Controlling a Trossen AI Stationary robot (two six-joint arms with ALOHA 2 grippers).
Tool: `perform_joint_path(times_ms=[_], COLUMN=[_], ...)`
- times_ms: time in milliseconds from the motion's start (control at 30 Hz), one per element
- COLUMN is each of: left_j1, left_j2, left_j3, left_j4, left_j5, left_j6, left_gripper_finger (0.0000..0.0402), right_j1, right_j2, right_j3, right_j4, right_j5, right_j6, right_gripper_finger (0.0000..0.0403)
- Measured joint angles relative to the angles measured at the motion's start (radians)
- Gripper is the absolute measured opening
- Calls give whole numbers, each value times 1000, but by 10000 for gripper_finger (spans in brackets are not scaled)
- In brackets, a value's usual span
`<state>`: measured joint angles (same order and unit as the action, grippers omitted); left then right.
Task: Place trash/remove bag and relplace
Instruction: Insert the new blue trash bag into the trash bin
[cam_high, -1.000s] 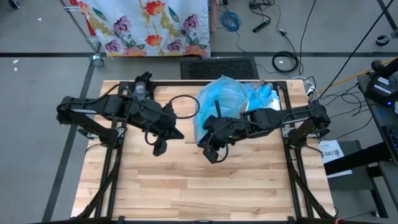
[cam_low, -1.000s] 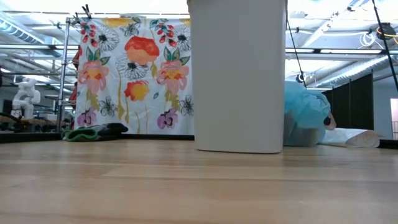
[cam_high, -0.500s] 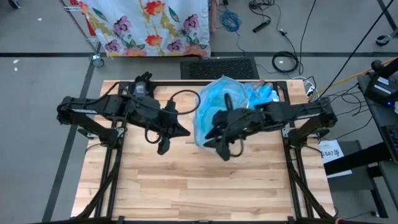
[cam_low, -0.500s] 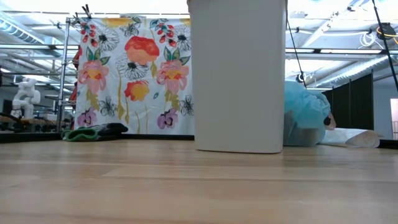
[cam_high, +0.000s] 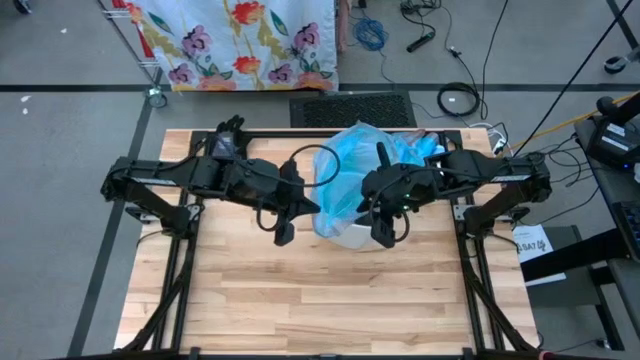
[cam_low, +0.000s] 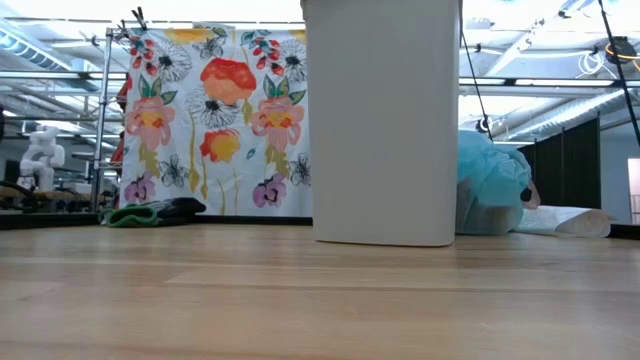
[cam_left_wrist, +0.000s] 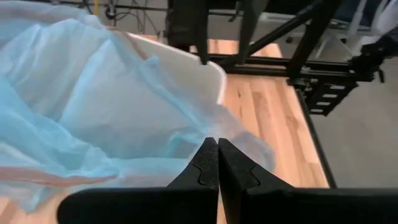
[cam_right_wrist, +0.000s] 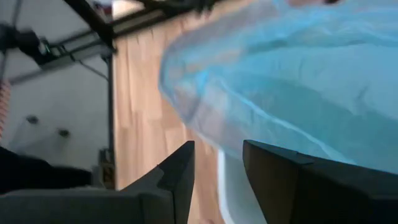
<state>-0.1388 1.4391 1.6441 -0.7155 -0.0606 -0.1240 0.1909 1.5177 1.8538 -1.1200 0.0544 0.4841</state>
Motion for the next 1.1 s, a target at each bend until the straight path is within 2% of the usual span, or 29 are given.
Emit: perform_joint_path(times_ms=[367, 567, 900, 1100], left_j1=[43, 49, 48, 47], left_j2=[29, 29, 29, 29], left_j3=[0, 0, 0, 0], left_j4=[-8, -7, -10, -11], left_j5=[-7, -10, -49, -49], left_j6=[-54, -88, -186, -213], left_gripper_finger=[0, 0, 0, 0], right_j1=[0, 0, 25, 27], right_j2=[0, 14, 24, 74], right_j3=[0, -1, -2, -2], right_j4=[-122, -155, -165, -166], right_j5=[0, 119, 129, 135], right_j6=[-349, -544, -672, -727], right_gripper_finger=[128, 128, 128, 128])
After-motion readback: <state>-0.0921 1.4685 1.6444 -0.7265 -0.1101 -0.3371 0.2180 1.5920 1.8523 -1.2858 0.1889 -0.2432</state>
